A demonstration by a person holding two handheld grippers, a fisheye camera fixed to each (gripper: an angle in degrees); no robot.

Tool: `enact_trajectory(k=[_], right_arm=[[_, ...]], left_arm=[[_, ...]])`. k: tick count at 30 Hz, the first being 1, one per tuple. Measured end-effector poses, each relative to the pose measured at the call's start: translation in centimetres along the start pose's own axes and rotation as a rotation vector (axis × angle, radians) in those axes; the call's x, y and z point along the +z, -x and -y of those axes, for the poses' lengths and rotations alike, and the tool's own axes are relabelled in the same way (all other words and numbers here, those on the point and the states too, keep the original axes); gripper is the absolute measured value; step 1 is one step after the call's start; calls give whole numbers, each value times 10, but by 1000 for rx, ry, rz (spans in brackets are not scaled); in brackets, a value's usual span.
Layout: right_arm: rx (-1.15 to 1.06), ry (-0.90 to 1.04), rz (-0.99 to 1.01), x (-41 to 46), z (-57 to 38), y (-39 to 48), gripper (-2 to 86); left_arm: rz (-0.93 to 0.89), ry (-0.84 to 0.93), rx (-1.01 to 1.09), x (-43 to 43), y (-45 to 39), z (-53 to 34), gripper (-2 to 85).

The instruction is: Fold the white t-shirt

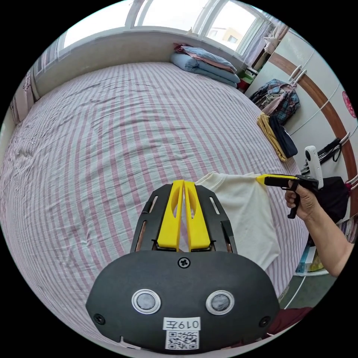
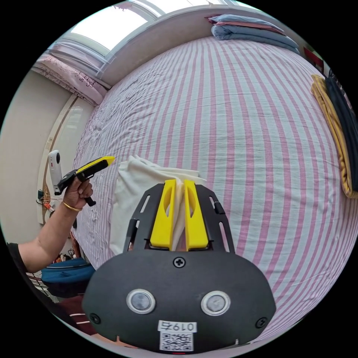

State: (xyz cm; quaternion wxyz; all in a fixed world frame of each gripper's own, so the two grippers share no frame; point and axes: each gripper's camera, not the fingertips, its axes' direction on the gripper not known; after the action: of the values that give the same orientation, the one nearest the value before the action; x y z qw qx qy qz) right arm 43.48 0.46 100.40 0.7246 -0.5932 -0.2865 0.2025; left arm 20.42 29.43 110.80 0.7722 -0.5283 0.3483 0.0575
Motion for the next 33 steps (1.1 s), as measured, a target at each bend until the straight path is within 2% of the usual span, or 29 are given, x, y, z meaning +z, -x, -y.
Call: enact_trajectory(k=[2, 6, 10, 21, 26, 33], right_arm=[[11, -1, 13, 0, 0, -5, 41], [16, -2, 36, -1, 2, -15, 45], [20, -5, 40, 0, 2, -22, 35], [104, -60, 65, 4, -9, -45, -5], [221, -104, 157, 13, -23, -67, -1], [186, -83, 247, 23, -32, -84, 43]], left_arm=[[-99, 78, -90, 6, 17, 9, 26], [-270, 125, -182, 11, 47, 16, 63], [-260, 237, -179, 23, 57, 31, 75], [-355, 216, -284, 30, 84, 53, 14], [-362, 252, -313, 43, 91, 55, 9], [-375, 247, -291, 42, 103, 56, 8]])
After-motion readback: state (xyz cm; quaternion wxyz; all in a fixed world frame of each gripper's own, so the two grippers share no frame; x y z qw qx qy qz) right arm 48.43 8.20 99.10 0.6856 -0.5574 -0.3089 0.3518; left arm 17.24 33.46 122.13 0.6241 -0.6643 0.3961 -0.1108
